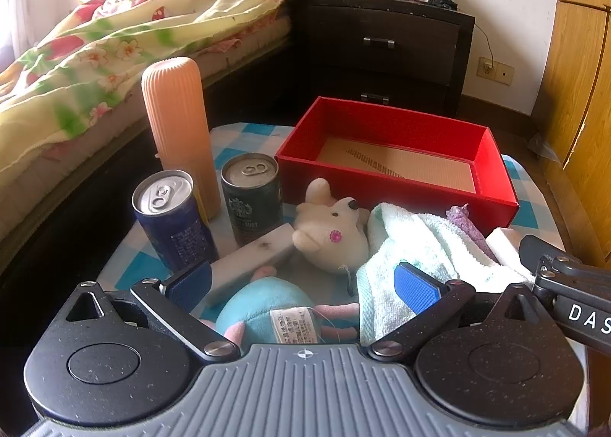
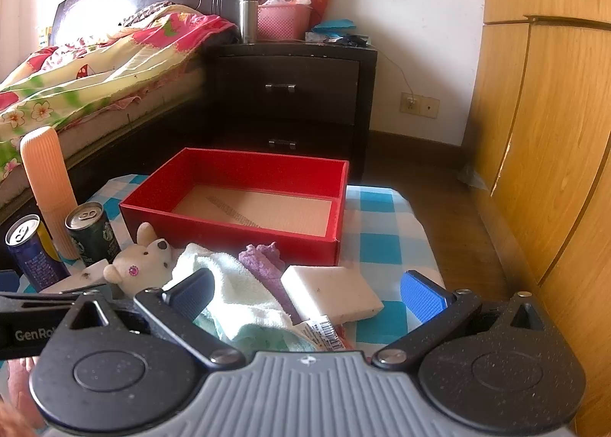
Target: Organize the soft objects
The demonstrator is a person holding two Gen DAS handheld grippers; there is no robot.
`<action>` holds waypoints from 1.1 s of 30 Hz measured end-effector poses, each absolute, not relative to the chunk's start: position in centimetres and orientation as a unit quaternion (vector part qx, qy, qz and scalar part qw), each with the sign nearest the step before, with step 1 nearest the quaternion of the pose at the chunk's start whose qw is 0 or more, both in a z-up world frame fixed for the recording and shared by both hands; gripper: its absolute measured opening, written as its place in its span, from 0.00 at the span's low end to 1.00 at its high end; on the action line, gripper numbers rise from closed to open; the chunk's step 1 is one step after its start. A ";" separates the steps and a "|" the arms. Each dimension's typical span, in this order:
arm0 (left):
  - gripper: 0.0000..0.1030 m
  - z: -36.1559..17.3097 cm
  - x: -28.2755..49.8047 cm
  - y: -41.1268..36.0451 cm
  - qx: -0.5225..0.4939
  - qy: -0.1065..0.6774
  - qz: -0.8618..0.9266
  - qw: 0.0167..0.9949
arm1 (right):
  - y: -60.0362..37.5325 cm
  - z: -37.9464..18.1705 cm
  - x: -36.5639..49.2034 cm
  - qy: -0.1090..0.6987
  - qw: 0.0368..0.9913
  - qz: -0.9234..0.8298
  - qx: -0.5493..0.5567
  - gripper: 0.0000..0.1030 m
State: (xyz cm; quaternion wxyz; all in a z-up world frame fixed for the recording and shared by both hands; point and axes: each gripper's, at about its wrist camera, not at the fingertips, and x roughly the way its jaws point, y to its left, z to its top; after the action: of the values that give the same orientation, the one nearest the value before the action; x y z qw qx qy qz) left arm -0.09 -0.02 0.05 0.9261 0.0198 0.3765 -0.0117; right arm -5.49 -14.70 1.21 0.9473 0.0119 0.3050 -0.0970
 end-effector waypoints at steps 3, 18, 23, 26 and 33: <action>0.94 0.0 -0.1 0.0 0.022 0.375 -0.011 0.927 | -14.7 1.1 -5.5 0.305 0.947 -0.097 0.013 0.82; 0.94 -0.1 -0.3 0.1 0.012 0.369 -0.016 0.929 | -14.6 1.1 -5.6 0.293 0.951 -0.099 0.012 0.82; 0.94 -0.1 -0.4 0.1 0.010 0.367 -0.017 0.930 | -14.6 1.0 -5.7 0.287 0.953 -0.099 0.014 0.82; 0.94 -0.1 -0.4 0.1 0.017 0.366 -0.014 0.930 | -14.6 1.1 -5.7 0.285 0.953 -0.099 0.015 0.82; 0.95 0.1 -0.5 0.2 0.028 0.368 -0.013 0.929 | -14.6 1.1 -5.8 0.289 0.952 -0.097 0.012 0.82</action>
State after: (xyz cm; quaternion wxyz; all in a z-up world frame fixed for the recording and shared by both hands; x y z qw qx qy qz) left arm -0.52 0.22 0.11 0.9291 0.0282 0.3685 -0.0129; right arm -5.81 -14.55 1.11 0.9522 0.0118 0.2894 -0.0966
